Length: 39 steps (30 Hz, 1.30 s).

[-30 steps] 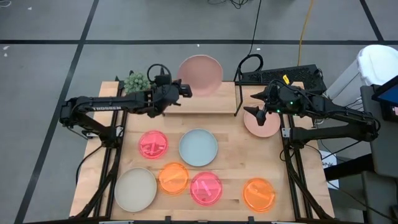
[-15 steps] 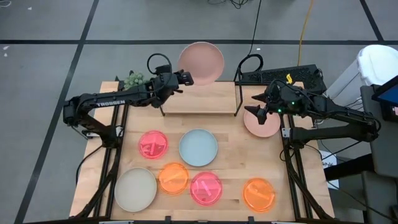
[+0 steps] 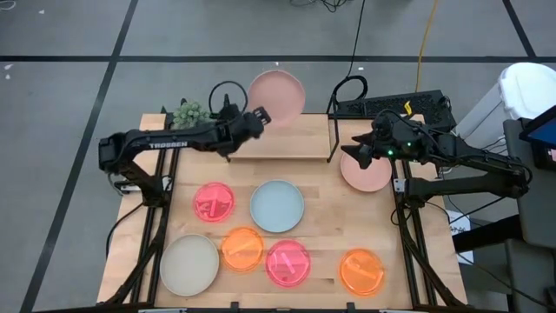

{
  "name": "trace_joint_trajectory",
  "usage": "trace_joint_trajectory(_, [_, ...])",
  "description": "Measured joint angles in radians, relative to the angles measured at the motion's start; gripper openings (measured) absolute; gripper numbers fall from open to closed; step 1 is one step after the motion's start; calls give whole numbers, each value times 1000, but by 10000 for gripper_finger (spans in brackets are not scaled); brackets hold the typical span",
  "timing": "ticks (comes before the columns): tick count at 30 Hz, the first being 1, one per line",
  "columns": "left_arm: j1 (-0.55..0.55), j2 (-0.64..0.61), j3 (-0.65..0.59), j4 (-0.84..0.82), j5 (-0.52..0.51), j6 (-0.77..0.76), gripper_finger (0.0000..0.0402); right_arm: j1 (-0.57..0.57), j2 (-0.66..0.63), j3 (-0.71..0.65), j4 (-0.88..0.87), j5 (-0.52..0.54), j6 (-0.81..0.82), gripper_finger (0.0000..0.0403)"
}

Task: Place and stack plates onto a shelf
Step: Put the bottom pink plate on the shelf

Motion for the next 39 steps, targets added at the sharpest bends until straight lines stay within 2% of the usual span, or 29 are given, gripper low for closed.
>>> trace_joint_trajectory(5, [-85, -2, 1, -69, 21, -114, 12, 0, 6, 0, 0, 22, -5, 320])
trace_joint_trajectory(11, [-155, 15, -20, -374, 21, -571, 12, 0, 14, 0, 16, 32, -49, 320])
trace_joint_trajectory(13, [-158, 16, -49, -387, 59, -582, 12, 0, 21, 0, 19, 32, -51, 320])
trace_joint_trajectory(19, [-134, 14, -157, -222, 74, -591, 12, 0, 38, 0, 24, 31, -53, 320])
trace_joint_trajectory(26, [-59, 28, -276, -26, 157, -624, 12, 0, 51, 0, 27, 26, -53, 320])
trace_joint_trajectory(39, [-32, 24, -312, -32, 152, -640, 12, 0, 52, 0, 39, 27, -53, 320])
